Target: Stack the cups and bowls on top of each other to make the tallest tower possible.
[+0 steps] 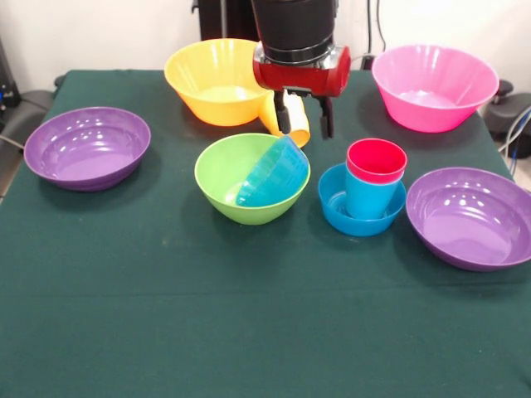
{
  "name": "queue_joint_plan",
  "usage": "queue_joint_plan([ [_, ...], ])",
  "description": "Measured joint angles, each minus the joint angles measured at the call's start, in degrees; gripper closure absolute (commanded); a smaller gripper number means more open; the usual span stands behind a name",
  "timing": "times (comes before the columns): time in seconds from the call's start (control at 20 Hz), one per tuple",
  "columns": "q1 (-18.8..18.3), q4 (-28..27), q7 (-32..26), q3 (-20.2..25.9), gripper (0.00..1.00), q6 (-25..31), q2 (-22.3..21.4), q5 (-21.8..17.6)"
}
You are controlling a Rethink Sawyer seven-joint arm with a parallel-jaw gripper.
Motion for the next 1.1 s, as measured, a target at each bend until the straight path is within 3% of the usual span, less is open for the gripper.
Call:
queue_joint_plan([
  [0.75,0.01,-0.02,0.00,0.01,0.00,-0.27,4.38,-0.13],
  [1.1,-0.02,0.95,0.00,-0.01,0.00,-3.13,4.91,-2.39],
])
